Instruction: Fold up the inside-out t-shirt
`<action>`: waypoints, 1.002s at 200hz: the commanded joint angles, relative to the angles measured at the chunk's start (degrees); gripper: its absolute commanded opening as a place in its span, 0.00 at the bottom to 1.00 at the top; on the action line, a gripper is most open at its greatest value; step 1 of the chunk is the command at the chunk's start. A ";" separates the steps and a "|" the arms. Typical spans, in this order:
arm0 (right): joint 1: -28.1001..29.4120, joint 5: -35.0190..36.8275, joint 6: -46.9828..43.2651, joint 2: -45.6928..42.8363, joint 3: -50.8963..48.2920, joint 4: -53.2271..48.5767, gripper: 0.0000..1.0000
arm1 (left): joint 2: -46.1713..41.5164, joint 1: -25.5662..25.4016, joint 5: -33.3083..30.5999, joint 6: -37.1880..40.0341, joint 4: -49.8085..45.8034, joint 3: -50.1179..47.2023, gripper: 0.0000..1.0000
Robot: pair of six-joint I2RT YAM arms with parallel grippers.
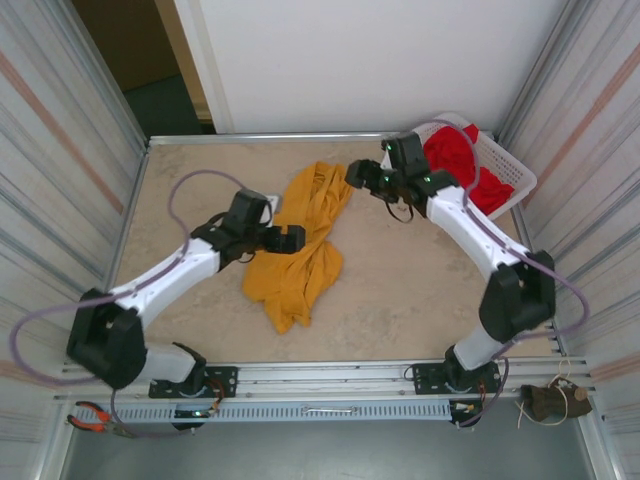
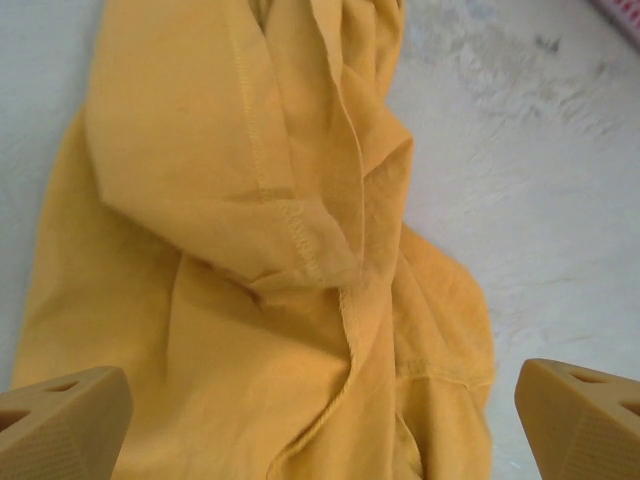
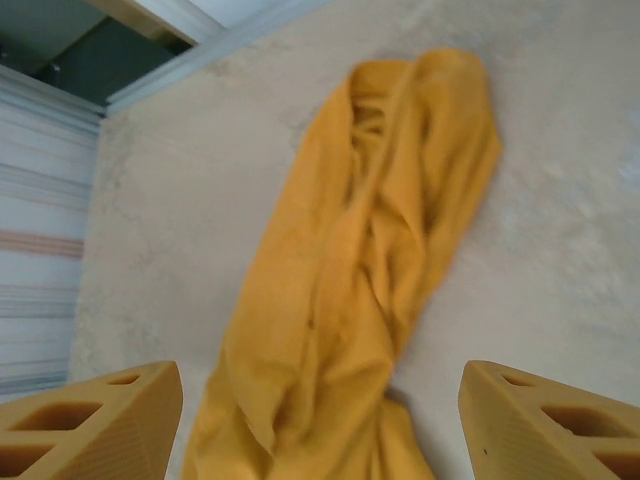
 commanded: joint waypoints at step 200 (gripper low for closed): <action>45.73 13.26 15.13 5.95 -22.02 9.48 0.74 | 3.04 12.71 1.46 0.27 0.58 8.34 0.00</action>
